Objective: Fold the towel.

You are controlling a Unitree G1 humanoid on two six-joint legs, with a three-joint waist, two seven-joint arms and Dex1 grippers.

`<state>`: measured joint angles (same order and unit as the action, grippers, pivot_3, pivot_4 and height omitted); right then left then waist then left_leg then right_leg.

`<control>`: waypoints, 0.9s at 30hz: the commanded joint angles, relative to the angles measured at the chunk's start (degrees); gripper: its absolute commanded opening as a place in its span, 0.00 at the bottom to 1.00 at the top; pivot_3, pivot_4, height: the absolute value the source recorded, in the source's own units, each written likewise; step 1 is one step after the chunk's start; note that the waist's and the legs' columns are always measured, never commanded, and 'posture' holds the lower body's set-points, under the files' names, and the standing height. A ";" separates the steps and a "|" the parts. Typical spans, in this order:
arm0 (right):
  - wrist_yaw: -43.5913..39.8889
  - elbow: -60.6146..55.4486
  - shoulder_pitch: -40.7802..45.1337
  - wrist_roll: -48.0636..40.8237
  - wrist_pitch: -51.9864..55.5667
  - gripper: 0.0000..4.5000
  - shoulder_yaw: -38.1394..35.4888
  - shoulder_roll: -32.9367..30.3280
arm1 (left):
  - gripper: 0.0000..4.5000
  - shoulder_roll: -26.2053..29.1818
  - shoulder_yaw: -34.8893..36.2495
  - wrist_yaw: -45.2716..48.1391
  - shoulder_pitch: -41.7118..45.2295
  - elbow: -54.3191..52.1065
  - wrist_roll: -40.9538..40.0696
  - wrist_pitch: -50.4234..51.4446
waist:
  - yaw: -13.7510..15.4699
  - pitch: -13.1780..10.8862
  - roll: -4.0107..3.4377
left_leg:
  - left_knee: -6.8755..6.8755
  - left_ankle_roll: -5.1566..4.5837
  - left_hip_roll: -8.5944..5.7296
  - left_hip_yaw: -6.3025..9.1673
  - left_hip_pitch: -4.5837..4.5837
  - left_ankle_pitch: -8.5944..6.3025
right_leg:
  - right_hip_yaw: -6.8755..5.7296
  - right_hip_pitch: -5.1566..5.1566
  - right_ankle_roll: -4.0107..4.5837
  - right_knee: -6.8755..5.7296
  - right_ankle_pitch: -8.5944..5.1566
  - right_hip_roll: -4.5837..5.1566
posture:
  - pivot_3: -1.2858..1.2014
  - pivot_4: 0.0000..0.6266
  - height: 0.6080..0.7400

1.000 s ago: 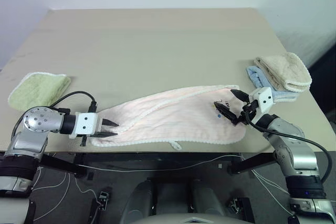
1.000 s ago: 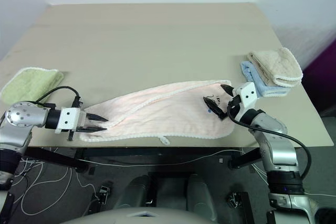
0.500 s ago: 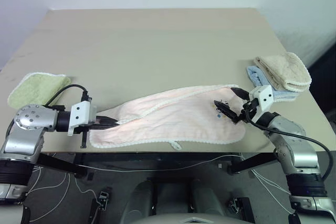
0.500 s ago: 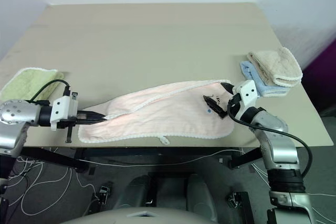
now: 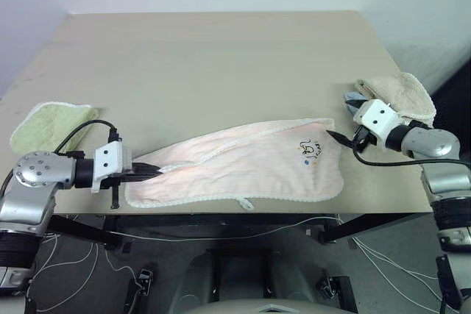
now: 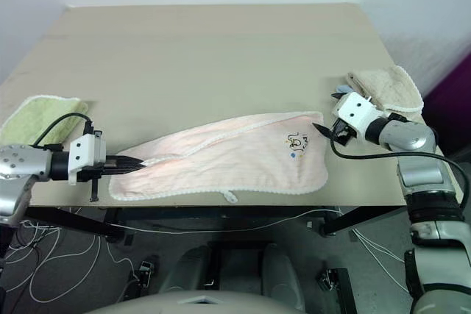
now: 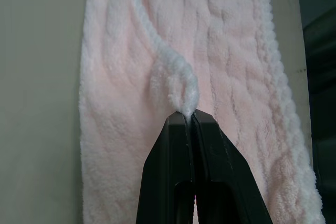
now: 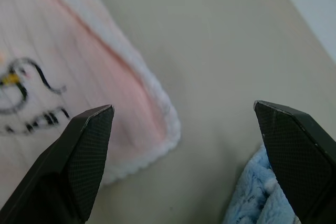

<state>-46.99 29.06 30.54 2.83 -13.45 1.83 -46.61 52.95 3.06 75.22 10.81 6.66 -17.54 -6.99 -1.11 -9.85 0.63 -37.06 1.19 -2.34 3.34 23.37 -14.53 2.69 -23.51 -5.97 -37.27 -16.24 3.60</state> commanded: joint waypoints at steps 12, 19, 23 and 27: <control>3.63 25.19 16.05 8.77 -15.28 0.88 5.98 3.50 | 0.00 0.39 2.22 -3.03 -4.33 -4.87 0.04 -0.07 | -0.06 -0.04 -0.06 | 0.01 0.01 0.00 -0.02 0.00 0.00 | 0.04 -0.02 0.00 -0.01 0.00 0.01 | 0.52 0.24 1.00; 1.56 27.29 16.99 8.51 -17.10 0.37 6.03 3.84 | 0.00 0.71 3.12 -4.10 -6.80 -5.20 0.25 -0.85 | -0.05 -0.04 -0.06 | 0.01 0.01 0.00 -0.02 0.00 0.00 | 0.05 -0.02 0.01 -0.01 0.00 0.02 | 0.52 0.24 1.00; 0.80 26.68 16.92 8.07 -17.37 0.06 5.68 3.72 | 0.00 0.65 3.12 -4.42 -6.59 -4.44 0.53 -1.27 | -0.07 -0.04 -0.06 | 0.02 0.01 0.00 -0.01 0.00 0.00 | 0.05 -0.03 0.01 -0.01 0.00 0.02 | 0.52 0.24 1.00; 1.15 25.87 16.62 7.83 -17.80 0.01 5.18 3.44 | 0.00 0.52 3.51 -5.06 -5.35 -2.39 0.90 -1.90 | -0.06 -0.04 -0.06 | 0.02 0.01 0.00 -0.02 0.00 0.00 | 0.04 -0.03 0.01 -0.01 0.00 0.02 | 0.52 0.24 1.00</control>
<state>-46.23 56.46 45.82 12.05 -30.35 8.44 -42.62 52.92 4.26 70.71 4.61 4.14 -16.69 -7.95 -1.17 -9.89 0.57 -37.05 1.20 -2.34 3.32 23.36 -14.53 2.73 -23.54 -5.96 -37.28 -16.24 3.62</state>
